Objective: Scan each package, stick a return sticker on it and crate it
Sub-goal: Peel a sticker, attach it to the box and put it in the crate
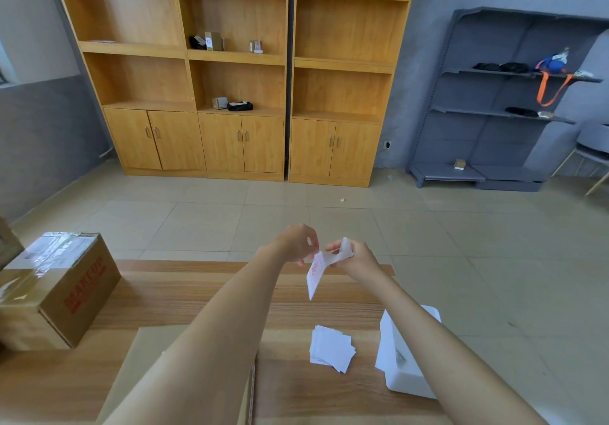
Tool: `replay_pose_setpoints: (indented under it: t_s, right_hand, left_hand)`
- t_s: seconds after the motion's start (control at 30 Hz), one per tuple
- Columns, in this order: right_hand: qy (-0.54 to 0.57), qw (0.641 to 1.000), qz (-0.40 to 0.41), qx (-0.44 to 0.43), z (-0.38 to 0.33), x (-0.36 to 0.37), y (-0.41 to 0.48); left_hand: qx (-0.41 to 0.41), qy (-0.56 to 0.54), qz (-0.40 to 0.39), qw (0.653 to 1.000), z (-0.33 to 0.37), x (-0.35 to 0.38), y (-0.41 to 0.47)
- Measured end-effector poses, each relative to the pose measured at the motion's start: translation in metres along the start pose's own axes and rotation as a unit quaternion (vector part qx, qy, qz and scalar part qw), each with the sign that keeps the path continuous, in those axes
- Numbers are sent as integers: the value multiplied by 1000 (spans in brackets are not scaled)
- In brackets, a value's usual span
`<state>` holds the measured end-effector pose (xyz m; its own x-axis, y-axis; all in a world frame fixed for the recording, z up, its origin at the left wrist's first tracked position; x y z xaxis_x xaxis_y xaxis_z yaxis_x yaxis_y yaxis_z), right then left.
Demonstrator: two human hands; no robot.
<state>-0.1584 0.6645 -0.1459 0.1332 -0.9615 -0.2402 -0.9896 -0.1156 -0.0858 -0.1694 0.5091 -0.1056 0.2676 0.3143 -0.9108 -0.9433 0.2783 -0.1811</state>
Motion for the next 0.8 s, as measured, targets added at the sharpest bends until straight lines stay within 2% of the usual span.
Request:
replay_pose_setpoints:
  t_s: [0.13,0.5,0.57,0.67,0.8]
  right_hand:
    - [42,998,41,0,7,-4,3]
    - [-65,986,115,-102,-10,-6,-9]
    - [-118,982,99,-107,-13,-5,-9]
    - [-225,969,26,-99,-12,0,-8]
    - [-243,968,-42,-48,-4,4,-6]
  left_hand:
    - [-30,33,1,999,-3,4,2]
    - [-59,48,0,997,-6,7,5]
    - [-60,52,-2,997,-7,7,4]
    - [-57,54,-13,997,-8,6,2]
    - [-42,50,-15,998,-6,4,-1]
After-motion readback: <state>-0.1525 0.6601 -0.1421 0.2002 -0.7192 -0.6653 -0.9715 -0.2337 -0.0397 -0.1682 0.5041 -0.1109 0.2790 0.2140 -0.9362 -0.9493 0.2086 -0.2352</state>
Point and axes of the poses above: each hand's wrist, its own y-axis towards the middle knuckle, its own x-axis out of the palm, z = x × y, the point moved 2 cm from there along y, towards the middle knuckle, and after that the axes turned 13 degrees about y, right-handed, at the moved point
